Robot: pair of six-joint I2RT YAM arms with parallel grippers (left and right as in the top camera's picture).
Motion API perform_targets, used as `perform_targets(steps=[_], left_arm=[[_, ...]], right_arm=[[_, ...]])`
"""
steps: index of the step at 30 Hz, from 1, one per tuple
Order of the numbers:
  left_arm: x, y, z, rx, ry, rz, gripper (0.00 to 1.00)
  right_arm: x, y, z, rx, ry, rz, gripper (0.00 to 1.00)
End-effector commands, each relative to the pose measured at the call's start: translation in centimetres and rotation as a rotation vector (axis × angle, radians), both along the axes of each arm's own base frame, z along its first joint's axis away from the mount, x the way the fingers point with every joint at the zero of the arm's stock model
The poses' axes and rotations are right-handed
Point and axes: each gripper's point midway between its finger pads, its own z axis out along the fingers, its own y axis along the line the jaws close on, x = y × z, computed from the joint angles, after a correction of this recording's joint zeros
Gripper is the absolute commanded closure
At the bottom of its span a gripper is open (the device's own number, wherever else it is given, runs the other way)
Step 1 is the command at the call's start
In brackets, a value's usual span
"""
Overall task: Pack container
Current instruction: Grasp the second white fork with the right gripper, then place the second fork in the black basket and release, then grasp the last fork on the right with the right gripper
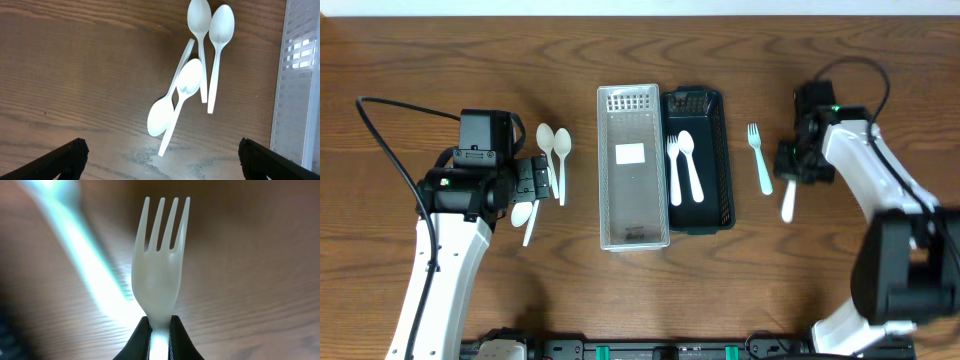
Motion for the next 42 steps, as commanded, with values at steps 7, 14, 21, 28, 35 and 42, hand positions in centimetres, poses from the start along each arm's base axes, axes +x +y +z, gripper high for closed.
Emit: perform_targets(steps=[7, 14, 21, 28, 35, 42], left_arm=[[0.2, 0.4, 0.4, 0.013, -0.007, 0.006, 0.02], [0.2, 0.4, 0.4, 0.013, -0.007, 0.006, 0.02], [0.2, 0.4, 0.4, 0.013, -0.007, 0.006, 0.02], [0.2, 0.4, 0.4, 0.013, -0.007, 0.006, 0.02], [0.2, 0.4, 0.4, 0.013, -0.007, 0.006, 0.02], [0.2, 0.4, 0.4, 0.013, -0.007, 0.006, 0.02]], right_arm=[[0.9, 12.2, 11.6, 0.209, -0.356, 0.319, 0.99], [0.2, 16.7, 5.8, 0.213, -0.204, 0.373, 0.99], [-0.3, 18.8, -0.3, 0.236, -0.047, 0.396, 0.84], [2.1, 17.0, 5.1, 0.242, -0.190, 0.394, 0.27], [4.7, 10.6, 9.0, 0.142, -0.323, 0.425, 0.27], [5.2, 5.1, 5.4, 0.106, -0.212, 0.343, 0.39]])
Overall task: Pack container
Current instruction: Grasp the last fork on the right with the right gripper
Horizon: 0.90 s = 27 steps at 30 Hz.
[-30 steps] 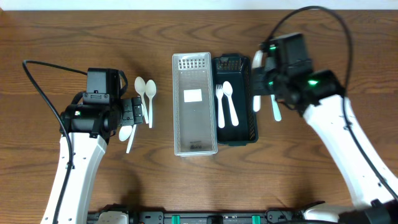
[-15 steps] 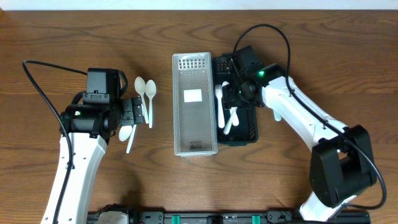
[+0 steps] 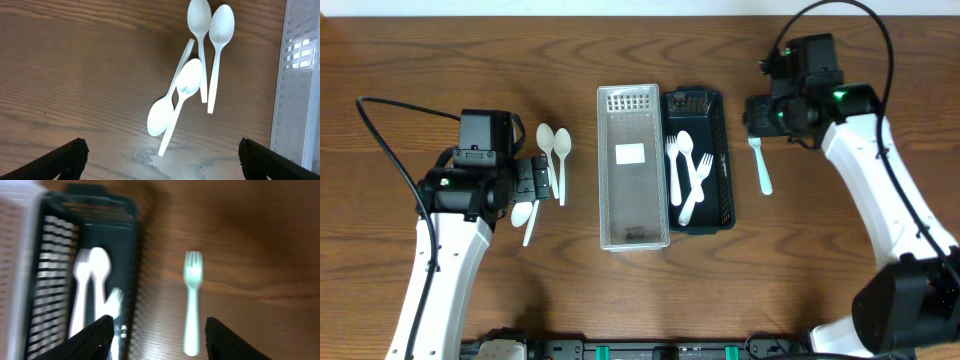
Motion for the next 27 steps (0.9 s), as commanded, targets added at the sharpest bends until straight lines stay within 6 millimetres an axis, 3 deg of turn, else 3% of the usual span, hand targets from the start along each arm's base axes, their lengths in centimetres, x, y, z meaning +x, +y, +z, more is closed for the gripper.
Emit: perform_targets(steps=[1, 9, 14, 18, 21, 25, 27], left_arm=[[0.2, 0.4, 0.4, 0.013, -0.007, 0.006, 0.02], [0.2, 0.4, 0.4, 0.013, -0.007, 0.006, 0.02], [0.2, 0.4, 0.4, 0.013, -0.007, 0.006, 0.02], [0.2, 0.4, 0.4, 0.013, -0.007, 0.006, 0.02], [0.2, 0.4, 0.4, 0.013, -0.007, 0.006, 0.02], [0.2, 0.4, 0.4, 0.013, -0.007, 0.006, 0.02], [0.2, 0.4, 0.4, 0.013, -0.007, 0.006, 0.02]], right_arm=[[0.2, -1.4, -2.8, -0.038, 0.065, 0.022, 0.39], [-0.3, -2.0, -10.5, -0.114, 0.246, 0.124, 0.45], [-0.5, -4.0, -14.3, -0.221, 0.325, 0.094, 0.46], [-0.8, -4.1, -16.4, -0.224, 0.371, 0.098, 0.49], [-1.1, -4.1, -17.5, -0.223, 0.399, 0.089, 0.57], [-1.4, -4.1, -18.0, -0.210, 0.420, 0.035, 0.82], [-1.5, -4.1, -17.8, -0.203, 0.426, 0.002, 0.89]])
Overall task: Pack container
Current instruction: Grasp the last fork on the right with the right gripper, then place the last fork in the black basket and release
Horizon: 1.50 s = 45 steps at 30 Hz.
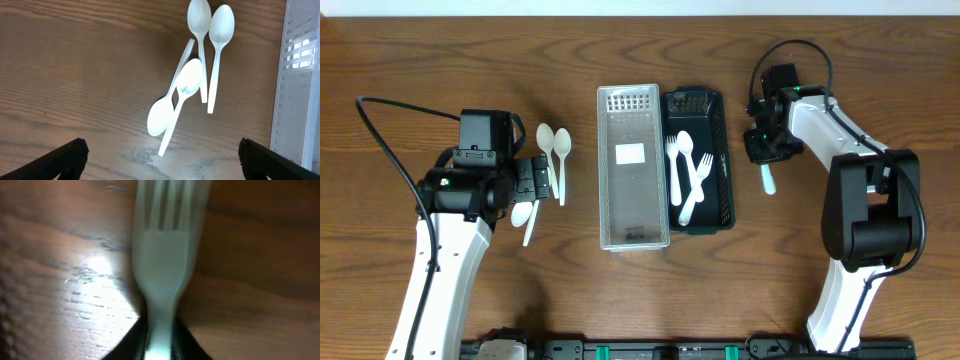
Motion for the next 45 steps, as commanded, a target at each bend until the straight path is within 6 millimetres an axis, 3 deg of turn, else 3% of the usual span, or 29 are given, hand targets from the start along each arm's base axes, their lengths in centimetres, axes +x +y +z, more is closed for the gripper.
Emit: perform_targets(steps=[1, 4, 9, 14, 17, 20, 22, 30, 33, 36, 38, 42, 45], left_arm=[[0.2, 0.4, 0.4, 0.013, -0.007, 0.006, 0.02], [0.2, 0.4, 0.4, 0.013, -0.007, 0.006, 0.02], [0.2, 0.4, 0.4, 0.013, -0.007, 0.006, 0.02], [0.2, 0.4, 0.4, 0.013, -0.007, 0.006, 0.02], [0.2, 0.4, 0.4, 0.013, -0.007, 0.006, 0.02], [0.2, 0.4, 0.4, 0.013, -0.007, 0.006, 0.02], [0.2, 0.4, 0.4, 0.013, -0.007, 0.006, 0.02], [0.3, 0.4, 0.4, 0.012, -0.011, 0.006, 0.02], [0.3, 0.3, 0.4, 0.005, -0.011, 0.008, 0.02], [-1.0, -1.2, -0.3, -0.092, 0.046, 0.013, 0.02], [-1.1, -1.2, -0.4, -0.094, 0.053, 0.015, 0.02], [-1.6, -1.3, -0.6, -0.097, 0.072, 0.014, 0.02], [-1.6, -0.8, -0.6, -0.074, 0.073, 0.023, 0.02]], right_arm=[[-0.9, -0.4, -1.4, -0.016, 0.050, -0.059, 0.93], [-0.5, -0.4, 0.0, -0.023, 0.024, -0.080, 0.97], [1.0, 1.3, 7.0, -0.004, -0.125, -0.077, 0.99], [0.9, 6.3, 15.7, 0.080, -0.328, -0.030, 0.99], [-0.4, 9.2, 18.1, 0.131, -0.375, -0.033, 0.99], [-1.2, 11.4, 18.2, 0.164, -0.370, -0.055, 0.99], [-1.5, 12.3, 17.1, 0.166, -0.346, -0.062, 0.99], [-3.1, 15.7, 9.7, 0.186, -0.144, -0.037, 0.97], [-2.8, 16.4, 9.1, 0.189, -0.146, -0.005, 0.57], [-1.4, 16.0, 11.3, 0.206, -0.209, 0.017, 0.40], [-0.1, 14.6, 13.5, 0.209, -0.264, -0.016, 0.33], [2.2, 8.9, 17.3, 0.200, -0.353, -0.148, 0.29], [3.0, 2.9, 18.5, 0.181, -0.381, -0.283, 0.29]])
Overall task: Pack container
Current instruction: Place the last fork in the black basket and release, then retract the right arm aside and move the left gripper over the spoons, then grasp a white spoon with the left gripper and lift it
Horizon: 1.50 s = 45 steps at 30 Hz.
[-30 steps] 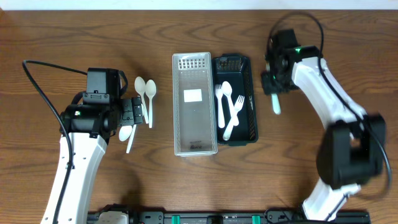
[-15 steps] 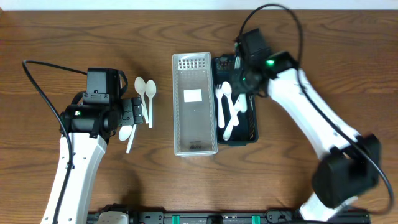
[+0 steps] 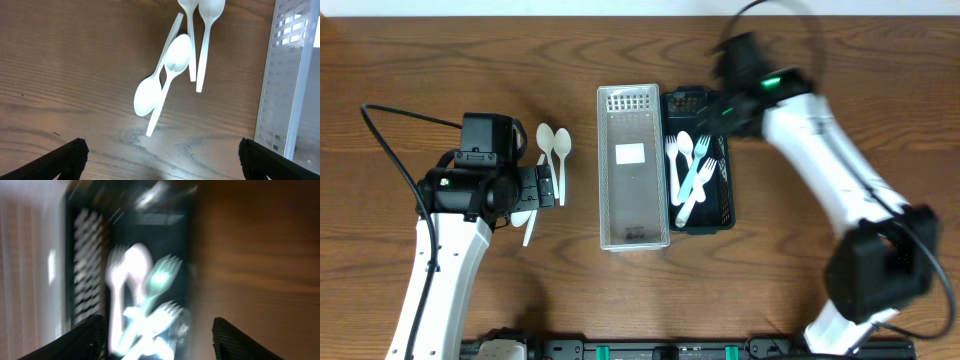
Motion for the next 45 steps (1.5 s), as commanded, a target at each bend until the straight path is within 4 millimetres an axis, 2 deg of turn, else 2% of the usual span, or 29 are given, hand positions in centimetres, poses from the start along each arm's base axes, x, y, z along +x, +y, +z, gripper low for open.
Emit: perform_targets(steps=[1, 4, 7, 11, 13, 15, 18, 23, 25, 28, 31, 33, 41, 45], left_arm=[[0.2, 0.5, 0.4, 0.015, -0.009, 0.029, 0.02], [0.7, 0.5, 0.2, 0.010, -0.016, 0.043, 0.02], [0.7, 0.6, -1.6, 0.018, 0.063, 0.043, 0.02], [0.7, 0.5, -5.5, 0.031, 0.217, 0.037, 0.02], [0.9, 0.5, -7.4, 0.037, 0.280, 0.026, 0.02], [1.0, 0.5, -9.0, 0.049, 0.333, -0.020, 0.00], [1.4, -0.6, -10.7, 0.001, 0.370, -0.105, 0.08], [2.7, -1.1, -12.4, -0.004, 0.361, -0.172, 0.09], [3.0, -1.1, -12.7, -0.001, 0.359, -0.185, 0.11], [3.2, -1.1, -13.3, 0.000, 0.363, -0.192, 0.24], [3.2, -1.1, -13.8, -0.001, 0.373, -0.192, 0.30], [3.1, -1.1, -14.1, -0.001, 0.383, -0.192, 0.39], [3.1, -1.1, -14.4, 0.005, 0.388, -0.221, 0.53], [3.8, -1.1, -14.4, 0.006, 0.356, -0.221, 0.55]], right_arm=[[1.0, -7.2, 3.1, -0.017, -0.060, -0.157, 0.29], [0.1, -12.9, 2.2, -0.023, 0.002, -0.288, 0.33], [-1.3, -17.0, 1.3, -0.027, 0.055, -0.386, 0.34], [-2.4, -20.2, 0.9, -0.026, 0.083, -0.468, 0.32], [-2.6, -21.0, 0.8, -0.025, 0.085, -0.487, 0.32], [-2.7, -21.3, 0.8, -0.028, 0.085, -0.488, 0.31], [-2.6, -21.3, 0.9, -0.036, 0.082, -0.470, 0.32], [-2.4, -21.3, 0.9, -0.038, 0.073, -0.464, 0.31], [-2.3, -21.3, 1.0, -0.038, 0.069, -0.464, 0.31], [-2.3, -21.3, 1.0, -0.038, 0.065, -0.464, 0.31], [-2.1, -21.4, 1.0, -0.038, 0.060, -0.464, 0.31], [-2.1, -21.4, 1.1, -0.038, 0.058, -0.465, 0.31], [-2.1, -21.4, 1.1, -0.038, 0.056, -0.464, 0.32], [-2.1, -21.4, 1.1, -0.038, 0.056, -0.464, 0.32]])
